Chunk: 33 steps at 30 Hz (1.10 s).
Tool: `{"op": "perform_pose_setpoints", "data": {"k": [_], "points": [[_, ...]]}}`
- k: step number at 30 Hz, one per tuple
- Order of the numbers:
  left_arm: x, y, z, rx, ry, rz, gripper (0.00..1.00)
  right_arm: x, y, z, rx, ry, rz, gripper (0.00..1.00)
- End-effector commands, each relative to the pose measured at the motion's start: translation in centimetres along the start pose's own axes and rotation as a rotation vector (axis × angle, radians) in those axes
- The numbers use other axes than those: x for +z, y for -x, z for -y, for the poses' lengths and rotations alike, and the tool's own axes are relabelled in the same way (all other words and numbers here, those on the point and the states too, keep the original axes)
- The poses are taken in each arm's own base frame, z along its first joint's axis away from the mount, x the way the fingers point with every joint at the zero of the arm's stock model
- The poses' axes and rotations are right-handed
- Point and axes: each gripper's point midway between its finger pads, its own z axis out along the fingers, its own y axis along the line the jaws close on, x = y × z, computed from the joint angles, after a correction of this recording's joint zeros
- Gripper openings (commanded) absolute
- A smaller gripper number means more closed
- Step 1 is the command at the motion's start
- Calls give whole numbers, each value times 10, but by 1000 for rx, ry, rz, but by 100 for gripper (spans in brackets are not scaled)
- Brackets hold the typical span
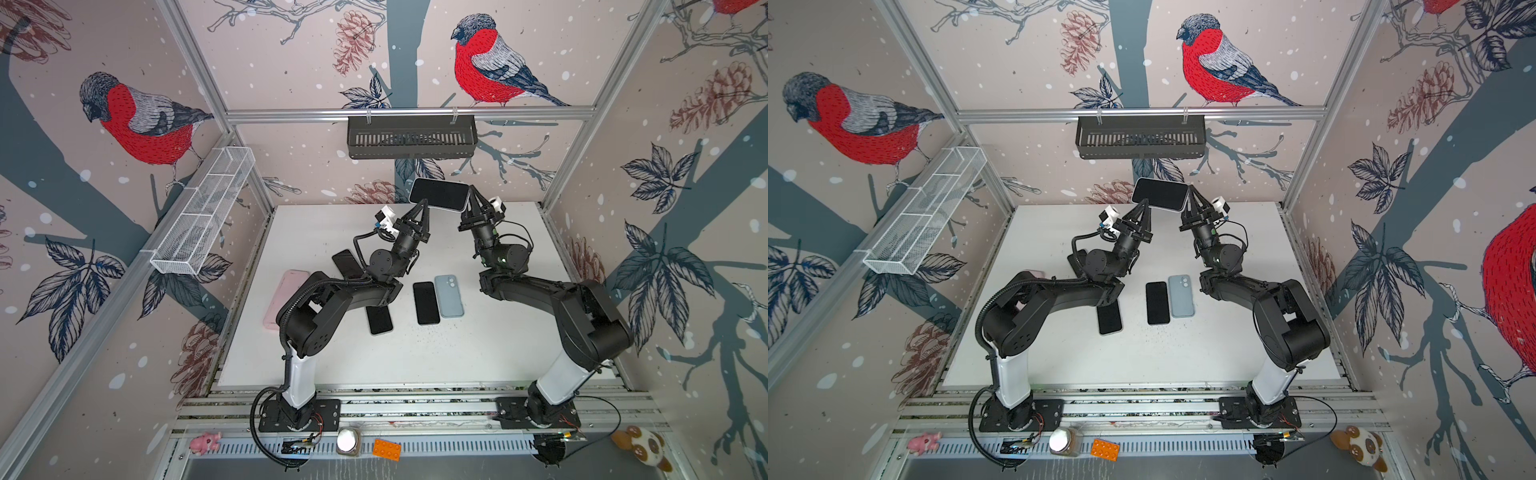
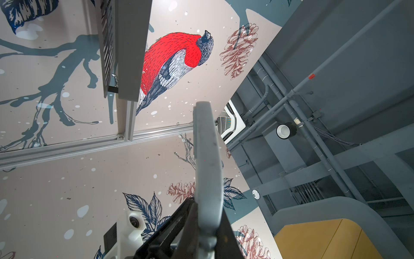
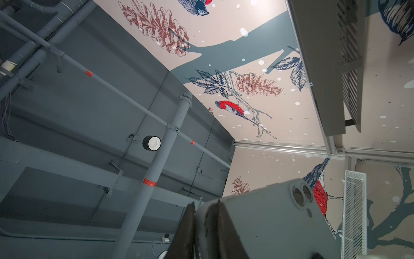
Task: Take the phone out of the phone case
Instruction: Remove the phone case from the phone.
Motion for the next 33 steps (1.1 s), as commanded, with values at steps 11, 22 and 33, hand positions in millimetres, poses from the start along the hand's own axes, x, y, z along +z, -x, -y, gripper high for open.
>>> {"op": "perform_pose_setpoints", "data": {"k": [11,22,33], "points": [[5,-41,51,-6,-219,-201,0,1,-52,-21,123,102,-262,19],[7,-40,49,-23,-235,-194,0,9,-55,-24,161,109,-299,20],[6,-41,63,-13,-267,-194,0,3,-55,-18,171,81,-300,14]]}}
